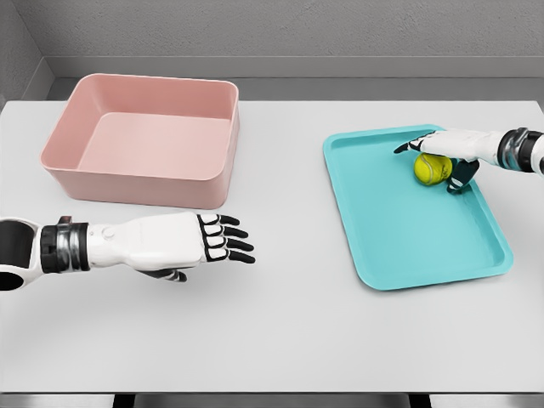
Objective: Put the tennis from the blue tray into the pink basket with both arms
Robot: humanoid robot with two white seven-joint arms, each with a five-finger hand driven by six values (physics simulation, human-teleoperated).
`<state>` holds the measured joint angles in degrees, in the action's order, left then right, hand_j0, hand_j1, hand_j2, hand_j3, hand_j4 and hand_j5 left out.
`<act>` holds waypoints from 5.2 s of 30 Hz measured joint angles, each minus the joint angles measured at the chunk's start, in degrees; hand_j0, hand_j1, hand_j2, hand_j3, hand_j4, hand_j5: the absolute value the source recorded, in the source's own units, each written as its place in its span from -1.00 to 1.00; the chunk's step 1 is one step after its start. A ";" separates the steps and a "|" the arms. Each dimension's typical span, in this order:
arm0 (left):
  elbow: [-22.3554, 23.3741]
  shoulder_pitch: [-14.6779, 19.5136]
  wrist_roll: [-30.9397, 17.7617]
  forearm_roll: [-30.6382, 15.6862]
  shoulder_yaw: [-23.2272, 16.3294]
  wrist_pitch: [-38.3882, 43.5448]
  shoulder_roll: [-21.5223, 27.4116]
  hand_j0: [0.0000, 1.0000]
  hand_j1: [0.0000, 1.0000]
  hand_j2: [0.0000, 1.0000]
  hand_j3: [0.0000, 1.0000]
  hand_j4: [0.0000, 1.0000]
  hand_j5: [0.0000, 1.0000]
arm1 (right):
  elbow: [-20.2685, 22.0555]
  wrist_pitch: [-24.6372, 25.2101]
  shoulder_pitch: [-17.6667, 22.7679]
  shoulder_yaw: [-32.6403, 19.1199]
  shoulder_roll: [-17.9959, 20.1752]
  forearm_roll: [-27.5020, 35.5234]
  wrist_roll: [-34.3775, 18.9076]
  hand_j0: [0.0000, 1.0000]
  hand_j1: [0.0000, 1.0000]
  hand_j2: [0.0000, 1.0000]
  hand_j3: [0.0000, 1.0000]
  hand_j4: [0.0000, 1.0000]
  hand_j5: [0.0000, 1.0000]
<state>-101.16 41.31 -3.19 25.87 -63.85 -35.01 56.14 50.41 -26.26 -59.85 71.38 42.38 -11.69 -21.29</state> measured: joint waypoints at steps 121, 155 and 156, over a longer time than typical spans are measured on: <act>-0.01 0.97 -0.35 11.01 1.25 0.00 13.95 1.00 1.00 1.00 1.00 1.00 1.00 | 21.50 -3.55 0.35 3.51 -19.51 2.33 -7.37 1.00 1.00 1.00 1.00 1.00 1.00; -0.02 3.95 0.84 9.02 1.04 0.01 -2.15 1.00 1.00 1.00 1.00 1.00 1.00 | 13.57 -8.93 6.24 -11.91 3.22 2.40 -5.89 1.00 1.00 1.00 1.00 1.00 1.00; -0.01 3.87 0.85 8.01 0.86 0.01 -2.26 1.00 1.00 1.00 1.00 1.00 1.00 | 13.49 -8.90 6.33 -13.04 3.37 2.45 -5.89 1.00 1.00 1.00 1.00 1.00 1.00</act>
<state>-101.17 45.18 -2.35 33.87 -63.00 -35.01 53.88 63.90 -35.16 -53.53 58.35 45.75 -9.24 -27.18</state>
